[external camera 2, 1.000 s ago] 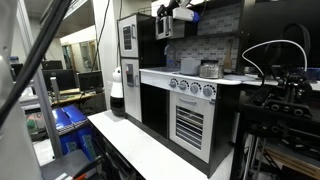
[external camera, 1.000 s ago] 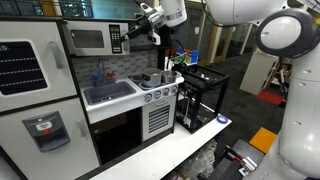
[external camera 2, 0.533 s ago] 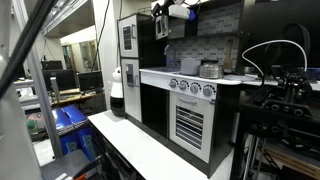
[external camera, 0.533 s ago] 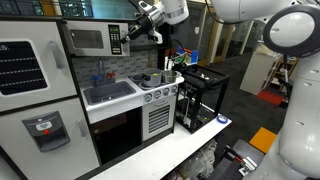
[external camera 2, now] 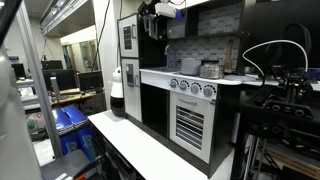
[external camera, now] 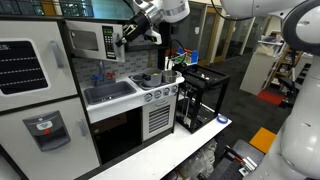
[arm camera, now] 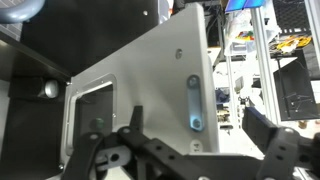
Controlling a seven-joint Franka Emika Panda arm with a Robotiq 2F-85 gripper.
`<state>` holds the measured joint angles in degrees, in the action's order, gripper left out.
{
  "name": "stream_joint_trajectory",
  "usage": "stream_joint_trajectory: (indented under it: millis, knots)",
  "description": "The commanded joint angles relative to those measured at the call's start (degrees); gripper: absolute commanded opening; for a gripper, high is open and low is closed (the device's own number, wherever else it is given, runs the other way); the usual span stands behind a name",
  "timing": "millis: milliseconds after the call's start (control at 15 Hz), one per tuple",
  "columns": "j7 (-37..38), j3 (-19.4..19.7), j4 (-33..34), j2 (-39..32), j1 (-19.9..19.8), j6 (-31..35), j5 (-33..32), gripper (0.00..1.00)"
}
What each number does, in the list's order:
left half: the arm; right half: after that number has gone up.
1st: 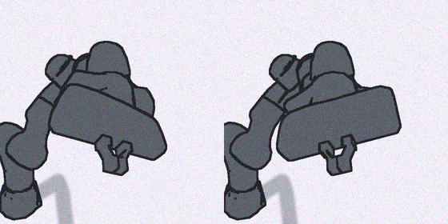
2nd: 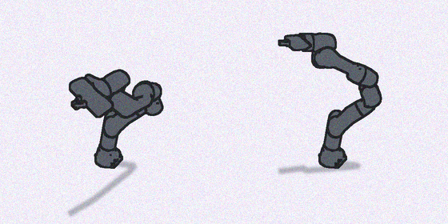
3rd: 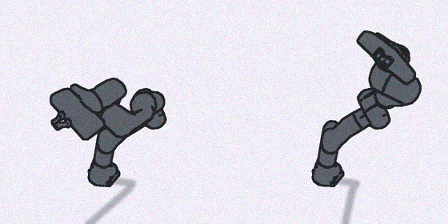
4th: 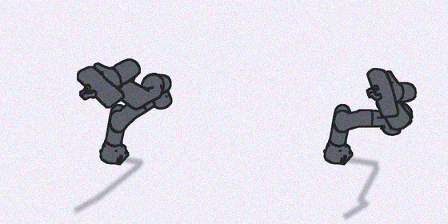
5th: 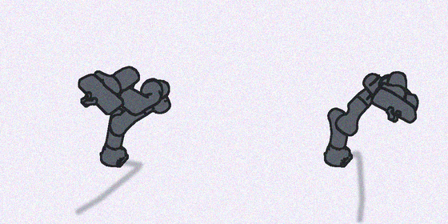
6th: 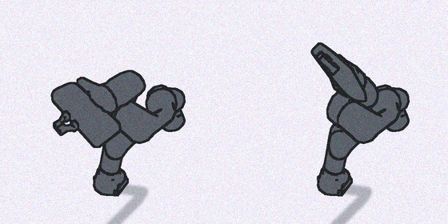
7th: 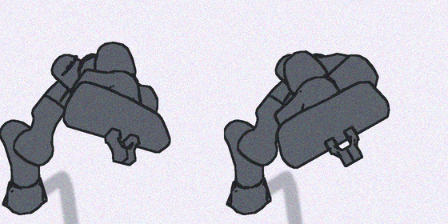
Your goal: Open the microwave door
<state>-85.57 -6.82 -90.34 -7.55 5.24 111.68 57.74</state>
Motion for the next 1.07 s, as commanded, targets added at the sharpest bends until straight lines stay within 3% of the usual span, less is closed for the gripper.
stream_joint_trajectory:
  millis: [0, 600, 1000]
  knots:
    - [-0.9, -1.0, -2.6, 1.9, 1.0, 0.0, -0.5, 1.00]
    - [-0.8, -1.2, -4.7, 3.6, 1.6, 0.8, -0.9, 1.00]
    - [0.2, 1.8, -11.2, 11.5, -0.4, -0.7, -2.9, 1.00]
